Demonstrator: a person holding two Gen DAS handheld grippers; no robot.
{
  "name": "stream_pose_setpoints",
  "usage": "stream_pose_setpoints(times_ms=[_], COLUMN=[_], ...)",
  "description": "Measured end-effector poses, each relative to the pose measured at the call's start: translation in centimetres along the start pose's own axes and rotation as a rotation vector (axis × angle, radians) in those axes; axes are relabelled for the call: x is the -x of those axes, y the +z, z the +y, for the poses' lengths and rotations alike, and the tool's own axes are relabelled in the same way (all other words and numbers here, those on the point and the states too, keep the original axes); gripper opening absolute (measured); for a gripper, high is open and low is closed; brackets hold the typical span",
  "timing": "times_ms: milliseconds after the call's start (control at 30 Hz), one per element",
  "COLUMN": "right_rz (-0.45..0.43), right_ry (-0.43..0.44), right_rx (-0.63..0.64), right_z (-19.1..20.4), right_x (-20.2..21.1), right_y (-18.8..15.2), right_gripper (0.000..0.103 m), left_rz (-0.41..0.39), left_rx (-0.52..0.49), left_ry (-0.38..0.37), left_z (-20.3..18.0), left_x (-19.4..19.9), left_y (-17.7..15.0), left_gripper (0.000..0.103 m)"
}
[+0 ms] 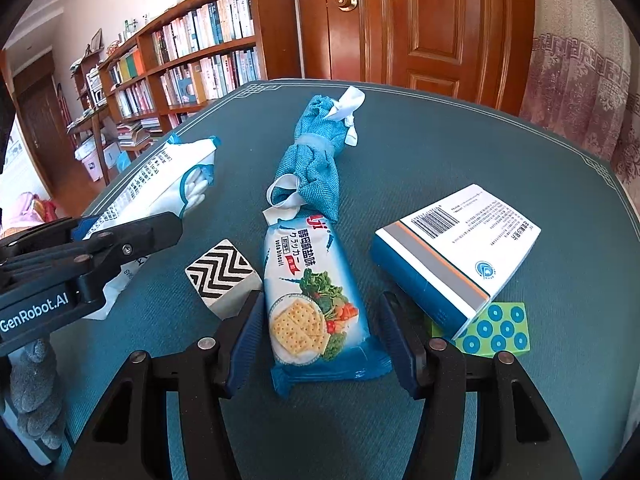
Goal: Organize objects
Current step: 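Grasp the second blue cracker packet with the right tool, then carry the cracker packet toward the clear bowl with the right tool while the left tool holds the white bag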
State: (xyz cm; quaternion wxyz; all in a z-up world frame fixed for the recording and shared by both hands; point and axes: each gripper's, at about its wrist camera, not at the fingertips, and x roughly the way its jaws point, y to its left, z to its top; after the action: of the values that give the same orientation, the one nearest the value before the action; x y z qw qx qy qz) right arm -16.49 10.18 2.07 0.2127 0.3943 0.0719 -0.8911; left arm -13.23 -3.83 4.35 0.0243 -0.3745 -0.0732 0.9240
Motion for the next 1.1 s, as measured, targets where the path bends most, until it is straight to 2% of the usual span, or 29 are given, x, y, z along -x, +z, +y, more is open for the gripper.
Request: stream_pose_setpoints(times_ms=[67, 233, 300, 800, 1100], right_rz=[0.001, -0.002, -0.003, -0.003, -0.002], right_ry=[-0.009, -0.022, -0.017, -0.011, -0.004], right_rx=[0.009, 0.020, 0.026, -0.029, -0.130], right_z=[0.1, 0.3, 0.4, -0.8, -3.0], right_x=[0.0, 0.5, 0.9, 6.2, 8.7], right_y=[0.0, -0.4, -0.9, -7.1, -9.3], right_gripper=[0.058, 0.045, 0.044, 0.043, 0.043], left_rz=[0.000, -0.001, -0.003, -0.019, -0.017], left_rx=[0.002, 0.007, 0.006, -0.043, -0.076], left_ry=[-0.002, -0.006, -0.010, -0.049, -0.077], left_z=[0.1, 0.1, 0.1, -2.1, -4.3], left_x=[0.0, 0.1, 0.2, 1.3, 2.4], left_y=[-0.1, -0.1, -0.2, -0.7, -1.7], left_gripper=[0.047, 0.047, 0.047, 0.047, 0.047])
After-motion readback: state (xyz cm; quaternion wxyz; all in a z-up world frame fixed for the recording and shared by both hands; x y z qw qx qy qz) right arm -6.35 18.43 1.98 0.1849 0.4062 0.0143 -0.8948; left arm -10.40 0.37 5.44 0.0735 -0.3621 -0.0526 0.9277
